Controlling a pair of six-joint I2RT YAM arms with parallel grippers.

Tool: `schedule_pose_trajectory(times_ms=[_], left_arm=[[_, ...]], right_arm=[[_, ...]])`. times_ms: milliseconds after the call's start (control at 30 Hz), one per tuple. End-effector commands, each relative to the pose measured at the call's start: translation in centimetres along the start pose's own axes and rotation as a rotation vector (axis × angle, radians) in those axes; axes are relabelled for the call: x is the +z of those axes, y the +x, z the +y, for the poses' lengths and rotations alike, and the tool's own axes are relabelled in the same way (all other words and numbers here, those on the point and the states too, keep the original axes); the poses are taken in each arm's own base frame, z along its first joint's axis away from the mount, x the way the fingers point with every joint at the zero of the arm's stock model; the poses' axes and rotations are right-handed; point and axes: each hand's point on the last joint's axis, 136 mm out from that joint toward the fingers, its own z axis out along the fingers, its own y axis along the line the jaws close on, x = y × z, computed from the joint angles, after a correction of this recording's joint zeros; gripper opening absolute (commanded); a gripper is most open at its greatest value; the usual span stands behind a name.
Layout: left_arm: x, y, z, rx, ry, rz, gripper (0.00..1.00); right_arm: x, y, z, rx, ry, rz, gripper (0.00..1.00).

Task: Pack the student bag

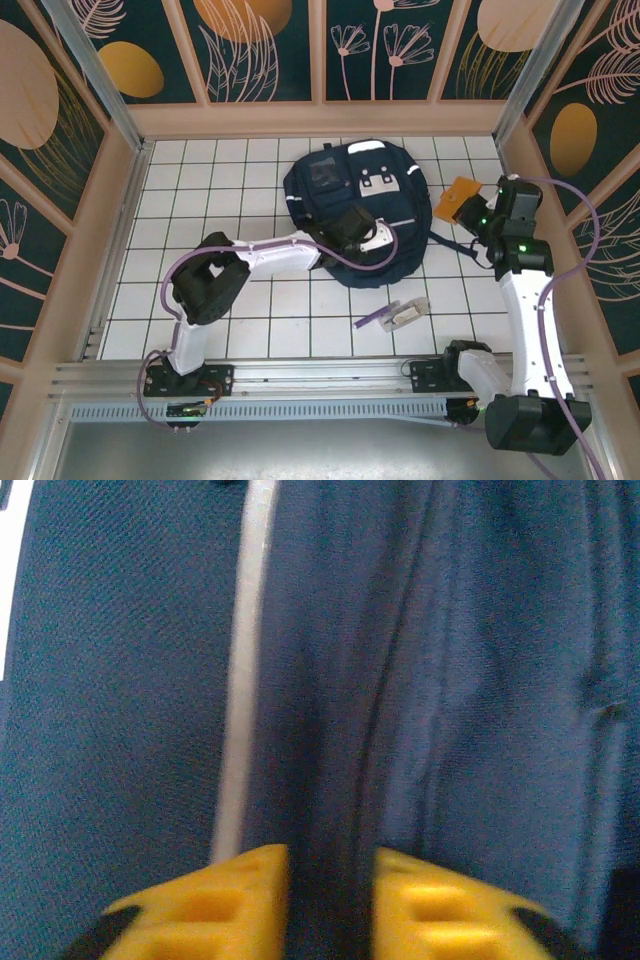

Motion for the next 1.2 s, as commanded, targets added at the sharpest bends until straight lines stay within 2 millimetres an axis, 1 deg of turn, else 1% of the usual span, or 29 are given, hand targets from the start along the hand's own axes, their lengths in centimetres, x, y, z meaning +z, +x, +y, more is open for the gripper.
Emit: schedule_pose_trajectory(times_ms=[0, 67, 133, 167, 300, 367, 433, 467, 500, 567, 633, 700, 767, 833, 967, 1033, 1100, 1167], left_arm=[[-0.3, -1.5, 3.7, -0.017, -0.148, -0.020, 0.00], [-1.1, -2.4, 4.6, -0.052, -0.171, -0.047, 0.00], [-2.9, -4.1, 6.0, -0.097, -0.208, -0.097, 0.00], [-3.9, -4.8, 6.9, -0.125, -0.237, -0.123, 0.00], [-8.8, -8.5, 11.3, -0.224, -0.388, -0.243, 0.00], [-10.6, -9.5, 13.6, -0.257, -0.475, -0.266, 0.00], [-11.3, -10.4, 15.3, -0.249, -0.551, -0.250, 0.00], [-11.5, -10.9, 15.9, -0.250, -0.574, -0.243, 0.00], [-11.3, -11.3, 16.3, -0.250, -0.580, -0.226, 0.00], [-11.4, -12.5, 16.8, -0.292, -0.571, -0.229, 0.00], [-11.6, -13.8, 16.7, -0.346, -0.519, -0.270, 0.00], [-12.1, -15.5, 15.8, -0.375, -0.421, -0.334, 0.00], [-12.9, -16.7, 15.1, -0.408, -0.344, -0.385, 0.00], [-13.8, -17.6, 14.7, -0.446, -0.284, -0.425, 0.00], [-15.4, -19.2, 12.8, -0.503, -0.120, -0.504, 0.00], [-16.0, -19.8, 12.2, -0.537, -0.060, -0.531, 0.00], [-16.6, -20.5, 11.5, -0.568, 0.001, -0.559, 0.00], [-17.6, -21.4, 11.0, -0.591, 0.066, -0.599, 0.00]], right_arm=[[0.2, 1.7, 0.1, 0.015, -0.043, 0.058, 0.00], [0.3, 2.7, 0.5, 0.037, -0.081, 0.094, 0.00], [0.4, 3.8, 0.7, 0.061, -0.114, 0.137, 0.00], [0.5, 4.3, 0.7, 0.069, -0.119, 0.155, 0.00], [0.6, 5.9, 0.7, 0.112, -0.135, 0.227, 0.00], [0.8, 6.5, 0.2, 0.130, -0.112, 0.251, 0.00], [1.0, 6.4, -1.6, 0.160, -0.014, 0.222, 0.00], [1.1, 6.4, -2.0, 0.168, -0.003, 0.206, 0.00], [1.3, 6.5, -2.0, 0.184, -0.014, 0.202, 0.00], [2.2, 7.2, -1.1, 0.224, -0.077, 0.233, 0.00], [3.3, 8.2, 0.5, 0.263, -0.169, 0.292, 0.00], [4.2, 8.7, 2.5, 0.276, -0.262, 0.328, 0.00], [5.2, 8.5, 4.6, 0.297, -0.340, 0.325, 0.00], [6.4, 8.2, 5.9, 0.337, -0.383, 0.315, 0.00], [9.8, 7.1, 7.1, 0.412, -0.381, 0.259, 0.00], [11.4, 6.6, 7.1, 0.483, -0.370, 0.216, 0.00], [12.8, 6.4, 7.2, 0.540, -0.365, 0.170, 0.00], [14.3, 6.4, 7.7, 0.552, -0.356, 0.121, 0.00]])
